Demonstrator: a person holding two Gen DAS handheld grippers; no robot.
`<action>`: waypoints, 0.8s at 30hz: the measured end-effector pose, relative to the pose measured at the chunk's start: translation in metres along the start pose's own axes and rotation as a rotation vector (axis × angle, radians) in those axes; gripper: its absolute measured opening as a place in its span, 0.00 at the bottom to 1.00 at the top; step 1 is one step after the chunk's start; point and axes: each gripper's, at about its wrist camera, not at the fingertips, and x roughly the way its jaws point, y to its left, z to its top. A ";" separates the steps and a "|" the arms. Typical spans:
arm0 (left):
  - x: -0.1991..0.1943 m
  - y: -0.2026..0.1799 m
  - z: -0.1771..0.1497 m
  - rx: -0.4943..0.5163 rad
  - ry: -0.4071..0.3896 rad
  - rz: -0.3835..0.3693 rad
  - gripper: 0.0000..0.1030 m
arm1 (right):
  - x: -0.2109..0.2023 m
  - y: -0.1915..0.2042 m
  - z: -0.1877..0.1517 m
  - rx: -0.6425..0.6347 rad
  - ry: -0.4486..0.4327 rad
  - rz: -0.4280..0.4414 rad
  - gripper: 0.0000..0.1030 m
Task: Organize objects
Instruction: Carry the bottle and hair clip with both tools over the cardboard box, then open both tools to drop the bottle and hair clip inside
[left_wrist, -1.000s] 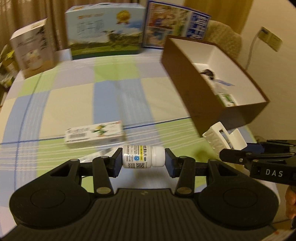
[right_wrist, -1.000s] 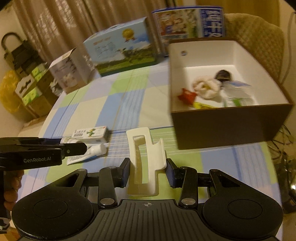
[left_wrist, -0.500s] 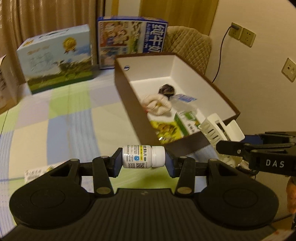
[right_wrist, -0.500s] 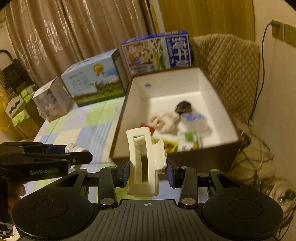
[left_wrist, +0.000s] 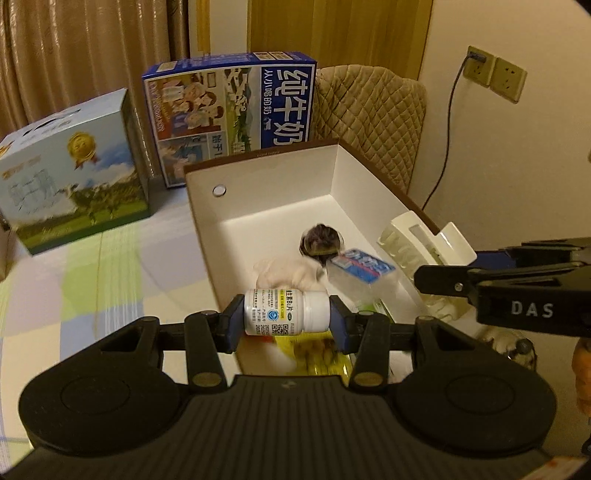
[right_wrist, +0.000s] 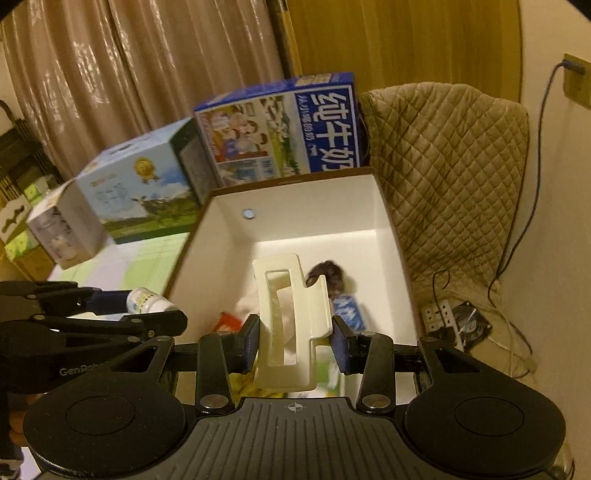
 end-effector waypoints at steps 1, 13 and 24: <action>0.008 -0.001 0.006 0.003 0.005 0.006 0.40 | 0.008 -0.004 0.005 -0.001 0.006 -0.001 0.36; 0.100 0.003 0.058 0.035 0.077 0.059 0.41 | 0.083 -0.035 0.045 -0.011 0.073 -0.010 0.36; 0.147 0.015 0.084 0.069 0.089 0.085 0.50 | 0.116 -0.040 0.062 -0.015 0.091 -0.011 0.36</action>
